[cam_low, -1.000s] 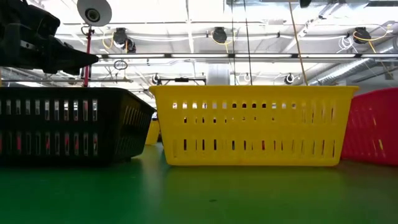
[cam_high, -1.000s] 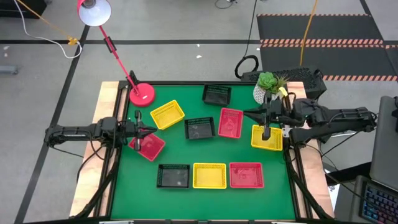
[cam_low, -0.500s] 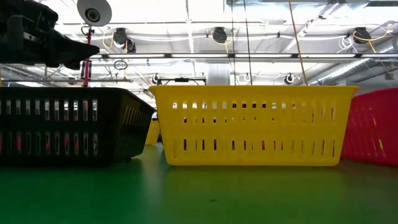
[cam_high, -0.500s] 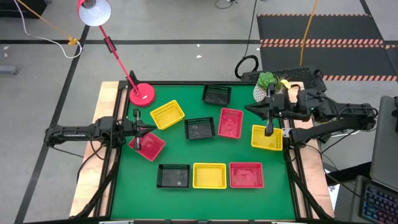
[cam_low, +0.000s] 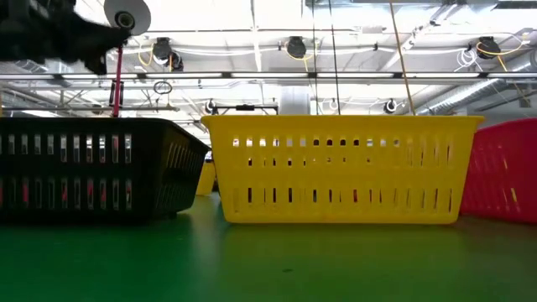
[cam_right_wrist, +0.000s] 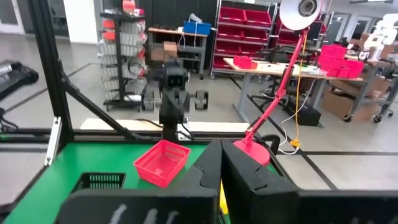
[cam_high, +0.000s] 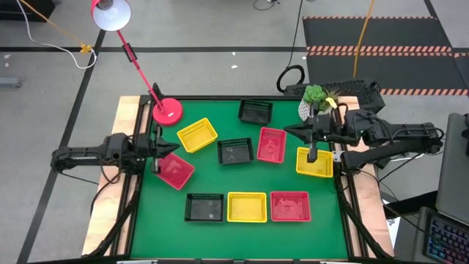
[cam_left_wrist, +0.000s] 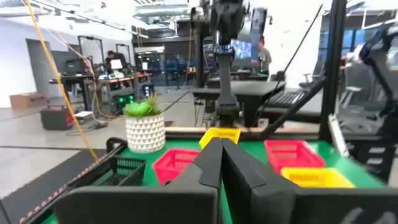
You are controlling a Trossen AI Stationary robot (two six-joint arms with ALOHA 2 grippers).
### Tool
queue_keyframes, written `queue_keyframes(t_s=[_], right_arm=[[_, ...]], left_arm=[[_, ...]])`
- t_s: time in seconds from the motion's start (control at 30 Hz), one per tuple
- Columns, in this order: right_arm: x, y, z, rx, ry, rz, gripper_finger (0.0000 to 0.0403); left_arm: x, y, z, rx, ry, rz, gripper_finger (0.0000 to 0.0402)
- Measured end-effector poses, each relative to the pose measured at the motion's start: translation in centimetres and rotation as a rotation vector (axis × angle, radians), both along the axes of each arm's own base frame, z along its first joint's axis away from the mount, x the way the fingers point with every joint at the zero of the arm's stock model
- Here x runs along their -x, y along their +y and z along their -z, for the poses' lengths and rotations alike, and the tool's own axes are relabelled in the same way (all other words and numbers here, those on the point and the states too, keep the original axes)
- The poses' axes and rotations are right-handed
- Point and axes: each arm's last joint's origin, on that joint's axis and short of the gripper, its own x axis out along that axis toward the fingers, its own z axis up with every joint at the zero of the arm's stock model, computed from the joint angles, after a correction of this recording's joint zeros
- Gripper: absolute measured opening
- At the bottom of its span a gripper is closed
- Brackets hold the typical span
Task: Stack baskets by color
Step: Stack the right yellow bin on top of the bottom yellow bin
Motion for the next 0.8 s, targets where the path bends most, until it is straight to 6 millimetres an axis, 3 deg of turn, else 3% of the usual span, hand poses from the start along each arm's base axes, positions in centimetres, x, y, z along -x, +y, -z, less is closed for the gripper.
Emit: queue_keyframes(t_s=[0.23,0.57,0.7,0.8], right_arm=[[-0.1,0.0,0.1,-0.002,0.007,0.001,0.0],[-0.7,0.0,0.6,-0.039,0.044,0.004,0.0],[-1.1,0.1,0.9,-0.063,0.062,0.007,0.0],[-1.4,0.1,1.2,-0.061,0.087,0.008,0.0]], left_arm=[[0.1,-0.2,-6.6,0.009,0.097,0.025,0.0003],[-0.3,-0.3,-19.3,-0.028,0.203,0.03,0.0006],[-0.6,-0.2,-23.1,-0.034,0.265,0.007,0.0003],[-0.9,-0.3,-24.8,-0.031,0.262,0.014,0.0007]])
